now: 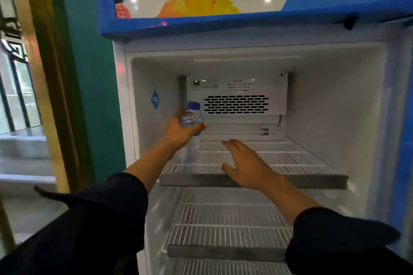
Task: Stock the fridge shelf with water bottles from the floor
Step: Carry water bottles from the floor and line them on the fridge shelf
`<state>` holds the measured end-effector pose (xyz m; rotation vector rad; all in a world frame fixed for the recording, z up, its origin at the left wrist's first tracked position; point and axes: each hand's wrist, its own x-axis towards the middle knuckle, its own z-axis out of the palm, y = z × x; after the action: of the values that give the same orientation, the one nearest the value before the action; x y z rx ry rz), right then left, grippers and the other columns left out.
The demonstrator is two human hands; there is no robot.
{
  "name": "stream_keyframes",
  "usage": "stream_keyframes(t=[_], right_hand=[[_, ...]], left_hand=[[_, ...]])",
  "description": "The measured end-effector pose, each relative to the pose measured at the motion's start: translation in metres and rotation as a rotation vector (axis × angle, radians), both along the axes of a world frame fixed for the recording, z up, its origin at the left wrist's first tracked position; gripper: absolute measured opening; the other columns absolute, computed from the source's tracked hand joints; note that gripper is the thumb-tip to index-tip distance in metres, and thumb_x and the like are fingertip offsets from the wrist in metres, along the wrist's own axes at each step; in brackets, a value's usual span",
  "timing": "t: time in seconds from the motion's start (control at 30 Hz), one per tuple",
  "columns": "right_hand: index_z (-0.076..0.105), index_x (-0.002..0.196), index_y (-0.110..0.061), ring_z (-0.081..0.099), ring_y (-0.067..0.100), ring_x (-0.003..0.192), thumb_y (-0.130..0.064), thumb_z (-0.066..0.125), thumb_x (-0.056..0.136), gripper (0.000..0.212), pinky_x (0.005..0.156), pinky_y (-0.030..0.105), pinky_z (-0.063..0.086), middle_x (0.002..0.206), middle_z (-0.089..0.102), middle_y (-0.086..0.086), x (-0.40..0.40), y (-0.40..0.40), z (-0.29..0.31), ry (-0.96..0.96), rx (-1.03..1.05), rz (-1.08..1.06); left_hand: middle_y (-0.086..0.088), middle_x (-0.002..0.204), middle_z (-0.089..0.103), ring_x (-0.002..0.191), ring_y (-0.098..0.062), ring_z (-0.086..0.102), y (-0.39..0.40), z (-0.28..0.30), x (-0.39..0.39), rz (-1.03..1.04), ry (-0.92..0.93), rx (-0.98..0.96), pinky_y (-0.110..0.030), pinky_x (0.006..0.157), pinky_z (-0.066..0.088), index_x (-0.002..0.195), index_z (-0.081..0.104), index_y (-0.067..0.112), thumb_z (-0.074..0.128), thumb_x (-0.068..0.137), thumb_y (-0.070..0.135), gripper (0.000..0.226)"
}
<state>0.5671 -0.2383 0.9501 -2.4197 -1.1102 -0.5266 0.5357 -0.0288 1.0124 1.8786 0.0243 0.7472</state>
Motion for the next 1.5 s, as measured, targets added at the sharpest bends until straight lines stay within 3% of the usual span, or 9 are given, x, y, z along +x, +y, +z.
stream_keyframes(t=[0.1,0.3,0.43,0.6,0.77,0.87,0.93,1.1,1.5], right_hand=[[0.017,0.152,-0.016,0.023,0.021,0.143,-0.046,0.049,0.096,0.072,0.115,0.03,0.018,0.158,0.02,0.006,0.052,0.017,0.004,0.147,-0.107,0.031],[0.007,0.153,-0.022,0.015,0.017,0.145,-0.065,0.043,0.089,0.086,0.109,0.022,0.012,0.161,0.007,-0.001,0.126,0.041,-0.004,0.45,-0.345,0.176],[0.004,0.153,-0.024,0.007,0.016,0.147,-0.079,0.029,0.079,0.096,0.115,0.029,0.005,0.162,0.0,-0.001,0.154,0.041,-0.021,0.417,-0.423,0.185],[0.003,0.153,-0.027,-0.001,0.014,0.148,-0.086,0.016,0.069,0.104,0.116,0.034,-0.002,0.161,-0.003,-0.003,0.169,0.05,-0.037,0.414,-0.451,0.169],[0.003,0.153,-0.028,0.0,0.015,0.148,-0.085,0.017,0.07,0.102,0.116,0.033,0.0,0.161,-0.003,-0.002,0.175,0.052,-0.043,0.402,-0.441,0.169],[0.002,0.153,-0.028,-0.001,0.014,0.148,-0.084,0.016,0.071,0.1,0.116,0.034,-0.001,0.161,-0.004,-0.003,0.176,0.052,-0.044,0.393,-0.446,0.181],[0.001,0.153,-0.028,-0.002,0.014,0.148,-0.084,0.015,0.072,0.099,0.116,0.034,-0.001,0.161,-0.005,-0.003,0.177,0.052,-0.044,0.39,-0.461,0.182],[-0.002,0.153,-0.029,-0.005,0.013,0.147,-0.084,0.013,0.072,0.099,0.115,0.031,-0.004,0.161,-0.007,-0.005,0.177,0.051,-0.044,0.396,-0.481,0.177],[-0.001,0.153,-0.028,-0.003,0.014,0.147,-0.082,0.015,0.073,0.097,0.115,0.03,-0.004,0.161,-0.008,-0.004,0.174,0.051,-0.041,0.401,-0.48,0.171]], left_hand=[[0.01,0.094,0.066,0.084,-0.005,0.063,0.015,-0.01,0.034,0.112,0.012,-0.012,-0.013,0.07,0.048,0.106,0.059,0.021,0.085,0.069,0.033,0.046],[-0.014,0.11,0.068,0.101,-0.029,0.065,0.048,-0.018,0.076,0.26,0.155,-0.029,-0.041,0.094,0.052,0.116,0.061,0.001,0.084,0.071,0.032,0.059],[-0.019,0.108,0.069,0.103,-0.032,0.066,0.061,-0.018,0.079,0.213,0.257,0.077,-0.046,0.096,0.05,0.114,0.063,-0.002,0.08,0.077,0.03,0.052],[-0.012,0.128,0.06,0.114,-0.028,0.06,0.064,0.005,0.085,0.174,0.402,0.258,-0.043,0.101,0.048,0.129,0.052,0.009,0.087,0.063,0.041,0.081],[0.0,0.121,0.056,0.103,-0.022,0.06,0.068,0.047,0.098,0.233,0.633,0.728,-0.035,0.083,0.056,0.124,0.048,0.018,0.084,0.065,0.047,0.075],[0.003,0.12,0.051,0.099,-0.017,0.054,0.065,0.064,0.104,0.195,0.698,0.889,-0.021,0.068,0.047,0.128,0.048,0.018,0.084,0.068,0.044,0.075],[0.003,0.12,0.049,0.099,-0.016,0.051,0.067,0.068,0.109,0.187,0.72,0.894,-0.019,0.066,0.044,0.13,0.047,0.016,0.084,0.07,0.037,0.073],[-0.001,0.13,0.05,0.103,-0.016,0.048,0.084,0.065,0.12,0.234,0.735,0.916,-0.027,0.084,0.041,0.133,0.045,0.015,0.081,0.074,0.034,0.072],[-0.003,0.134,0.049,0.106,-0.016,0.048,0.091,0.064,0.128,0.224,0.749,0.909,-0.027,0.087,0.041,0.135,0.043,0.014,0.08,0.076,0.034,0.074]])
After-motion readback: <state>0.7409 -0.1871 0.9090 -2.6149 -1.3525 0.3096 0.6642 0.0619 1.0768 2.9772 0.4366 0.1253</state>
